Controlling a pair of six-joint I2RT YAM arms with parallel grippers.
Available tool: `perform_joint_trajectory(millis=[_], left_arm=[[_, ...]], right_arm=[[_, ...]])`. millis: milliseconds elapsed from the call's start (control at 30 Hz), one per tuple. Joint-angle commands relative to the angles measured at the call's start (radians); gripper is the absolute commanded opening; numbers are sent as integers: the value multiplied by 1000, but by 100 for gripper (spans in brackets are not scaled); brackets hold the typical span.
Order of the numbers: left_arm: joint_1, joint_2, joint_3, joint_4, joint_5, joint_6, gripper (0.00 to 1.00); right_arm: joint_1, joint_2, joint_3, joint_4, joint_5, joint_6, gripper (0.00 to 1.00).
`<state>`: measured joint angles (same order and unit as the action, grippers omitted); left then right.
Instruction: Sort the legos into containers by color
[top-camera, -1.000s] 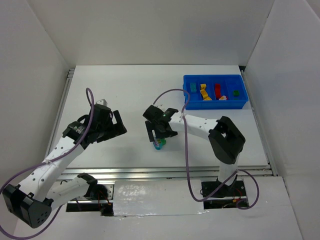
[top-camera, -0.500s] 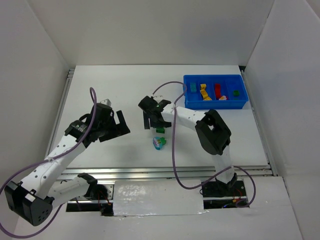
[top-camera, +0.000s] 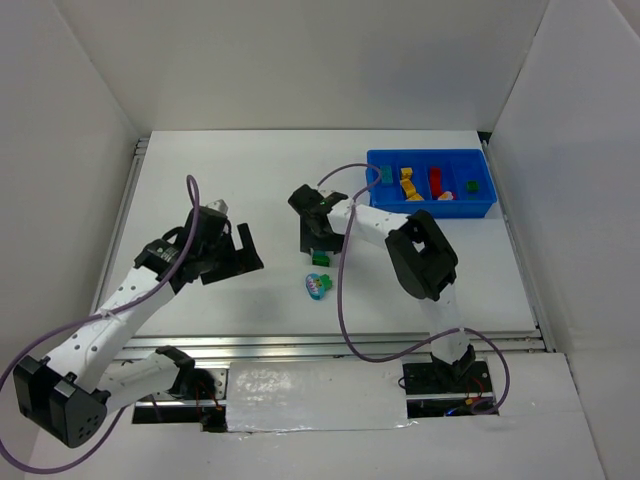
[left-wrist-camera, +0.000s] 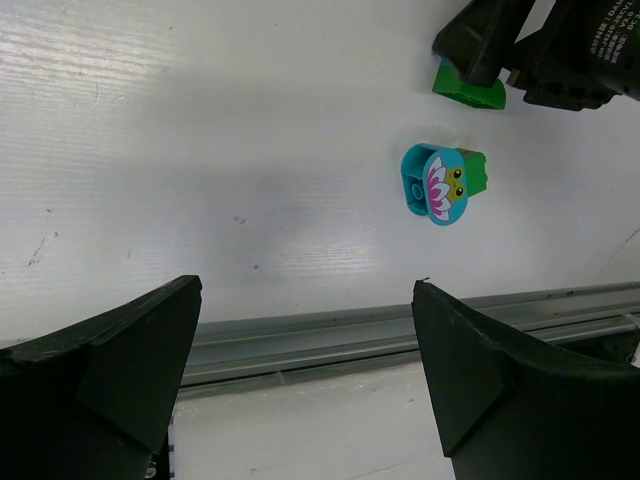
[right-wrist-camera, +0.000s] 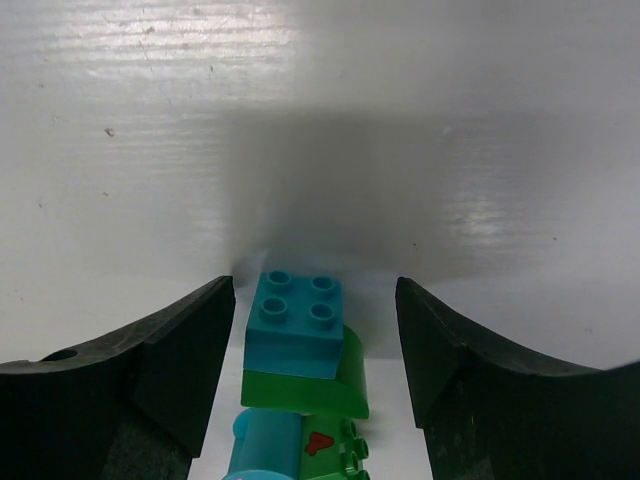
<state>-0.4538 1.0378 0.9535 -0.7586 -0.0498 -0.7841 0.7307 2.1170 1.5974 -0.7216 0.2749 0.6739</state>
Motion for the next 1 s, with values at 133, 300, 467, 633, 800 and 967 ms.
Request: perform_joint_trajectory(millis=[133,300,467,633,800,967], left_arm=[[4,24,11,47,41,23,99],[4,28,8,47,41,25,100],[6,24,-13,68,62,23,99],[4,8,-58,231,194,45,100],[3,4,-42,422,355,71,100],[-5,33,-30,642,404,57,99]], right_arm=[[10,-32,-27,47,-63,33,59],[10,-19,-11,37,-66,47,41],[-2,0,36,7,-52,62,13],[-45,-15,128,-62,-55,146,0],[-66,-267,4,-15,9,347,0],[-48,-518,-108,20,36,533,0]])
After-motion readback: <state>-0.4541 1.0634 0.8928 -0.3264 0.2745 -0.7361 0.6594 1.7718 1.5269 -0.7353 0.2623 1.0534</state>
